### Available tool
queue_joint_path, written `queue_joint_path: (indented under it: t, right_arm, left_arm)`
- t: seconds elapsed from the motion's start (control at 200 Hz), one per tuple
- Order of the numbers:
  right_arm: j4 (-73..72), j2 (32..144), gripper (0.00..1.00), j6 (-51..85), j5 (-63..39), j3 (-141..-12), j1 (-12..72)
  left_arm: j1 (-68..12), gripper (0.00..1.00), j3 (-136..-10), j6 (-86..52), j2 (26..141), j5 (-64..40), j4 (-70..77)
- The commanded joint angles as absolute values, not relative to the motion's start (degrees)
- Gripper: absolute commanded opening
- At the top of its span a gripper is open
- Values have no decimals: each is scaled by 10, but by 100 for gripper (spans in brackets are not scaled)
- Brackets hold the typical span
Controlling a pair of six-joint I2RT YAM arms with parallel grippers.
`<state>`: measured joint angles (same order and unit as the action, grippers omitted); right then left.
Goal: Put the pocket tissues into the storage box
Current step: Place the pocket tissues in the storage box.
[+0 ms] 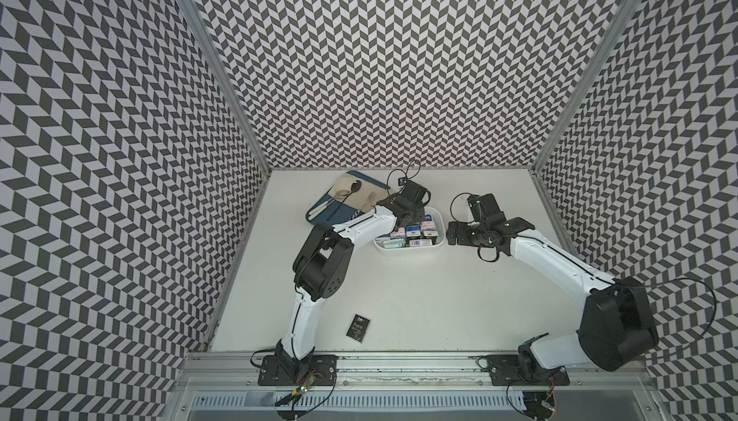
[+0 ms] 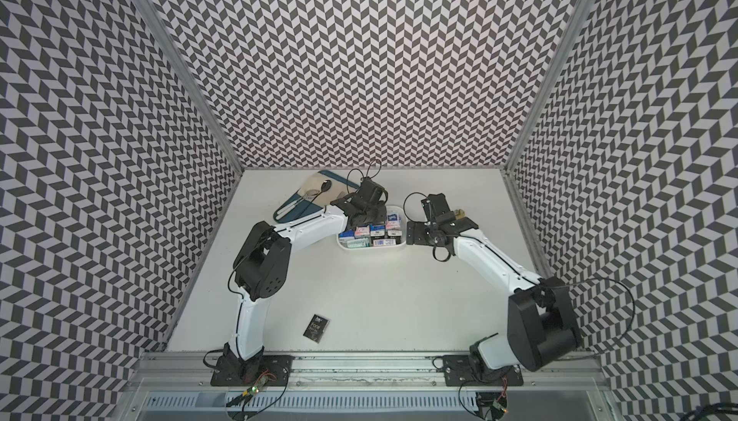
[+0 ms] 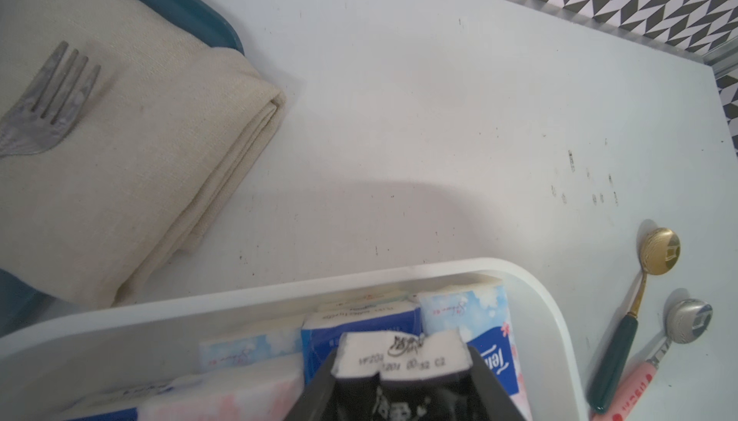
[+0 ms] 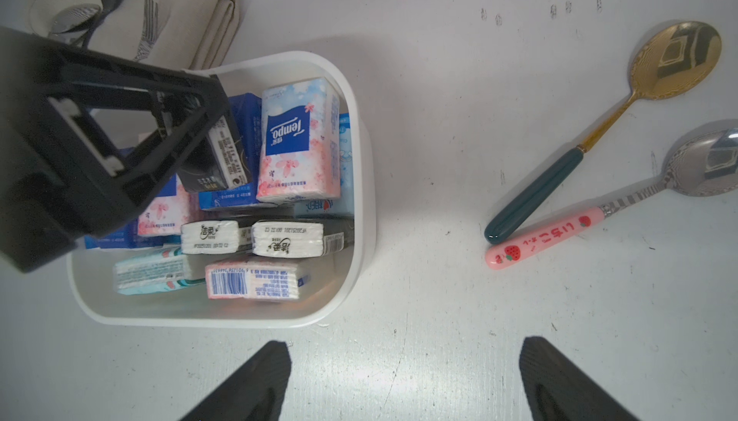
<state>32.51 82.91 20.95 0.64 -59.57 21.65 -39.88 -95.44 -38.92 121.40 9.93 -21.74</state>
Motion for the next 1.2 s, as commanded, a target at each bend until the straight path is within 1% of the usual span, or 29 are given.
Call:
queue_joint_path:
  t: [0.0,0.31,0.355,0.441,0.506,0.741,0.786,0.801,0.821,1.011,1.192]
  right_arm:
    - [300,835,95,204,5,-611,214]
    - [293,835,94,210,-4,-612,214]
    - [294,835,94,208,-5,-612,214]
    - [294,832,94,207,-10,-613,213]
    - [292,830,94,205,-17,-613,214]
    - [281,816,95,190,-54,-615,214]
    - [279,812,94,187,-59,-615,214]
    - [278,811,94,187,-60,-615,214]
    - [277,810,94,186,-63,-615,214]
    - [264,802,95,186,-82,-612,214]
    - [258,796,96,190,-86,-605,214]
  left_arm:
    - [-402,47,-946,-401,1204,80,-242]
    - [-404,48,-875,-414,1159,78,-229]
    - [-404,52,-872,-415,1156,78,-229]
    - [-404,63,-873,-418,1150,79,-231]
    - [-403,68,-880,-418,1145,79,-234]
    - [-383,82,-920,-410,1101,89,-256]
    - [-377,89,-918,-400,1084,88,-258]
    - [-375,96,-916,-396,1077,88,-258]
    - [-372,99,-914,-389,1069,85,-259]
    - [-350,100,-873,-324,994,62,-328]
    - [-350,100,-753,-289,887,25,-383]
